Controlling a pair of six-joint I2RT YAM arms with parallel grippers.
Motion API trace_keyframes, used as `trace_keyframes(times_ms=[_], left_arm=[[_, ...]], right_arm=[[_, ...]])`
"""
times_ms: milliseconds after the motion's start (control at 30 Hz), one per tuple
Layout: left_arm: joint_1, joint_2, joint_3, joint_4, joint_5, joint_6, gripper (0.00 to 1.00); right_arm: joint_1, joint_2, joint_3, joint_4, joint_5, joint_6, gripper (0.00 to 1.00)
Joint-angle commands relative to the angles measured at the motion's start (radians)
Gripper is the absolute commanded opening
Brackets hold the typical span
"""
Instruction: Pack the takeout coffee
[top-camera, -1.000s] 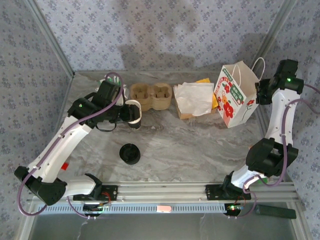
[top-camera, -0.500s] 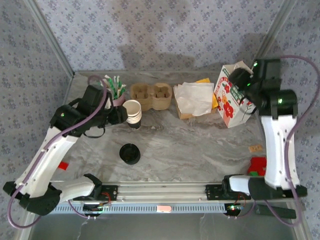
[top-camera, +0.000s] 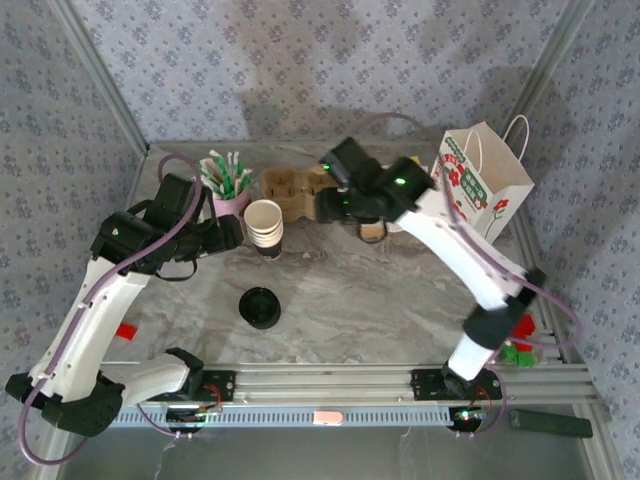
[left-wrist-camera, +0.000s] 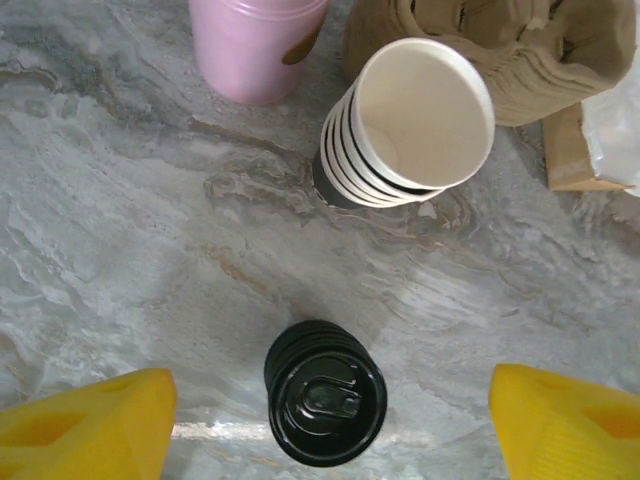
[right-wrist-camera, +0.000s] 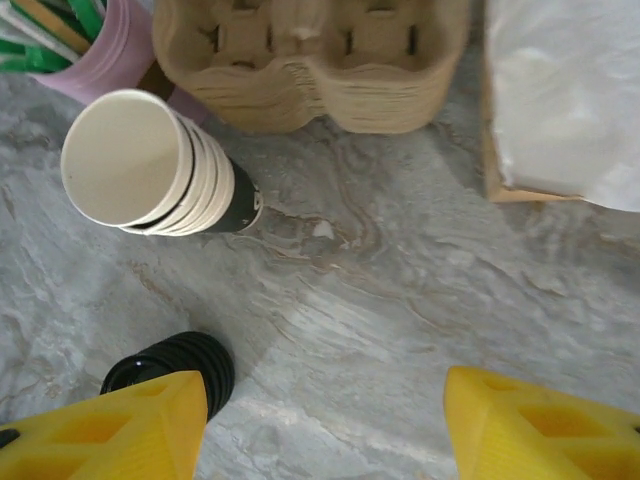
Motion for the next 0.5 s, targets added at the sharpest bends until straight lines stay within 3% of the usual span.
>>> trace_keyframes(times_ms=[0, 167, 300, 467], left_arm=[[0.035, 0.002, -0.031, 0.039, 0.035, 0.035, 0.88], [0.129, -0.048, -0.105, 0.129, 0.093, 0.032, 0.99], [0.215, -0.084, -0.181, 0.207, 0.211, 0.004, 1.00], [0.232, -0.103, -0.251, 0.247, 0.276, -0.024, 1.00]], right_arm=[[0.017, 0.109, 0.138, -0.114, -0.048, 0.047, 0.64], [0.021, 0.304, 0.285, -0.111, -0.161, 0.087, 0.61], [0.025, 0.449, 0.440, -0.123, -0.202, 0.080, 0.58], [0.020, 0.537, 0.494, -0.101, -0.217, 0.070, 0.55]])
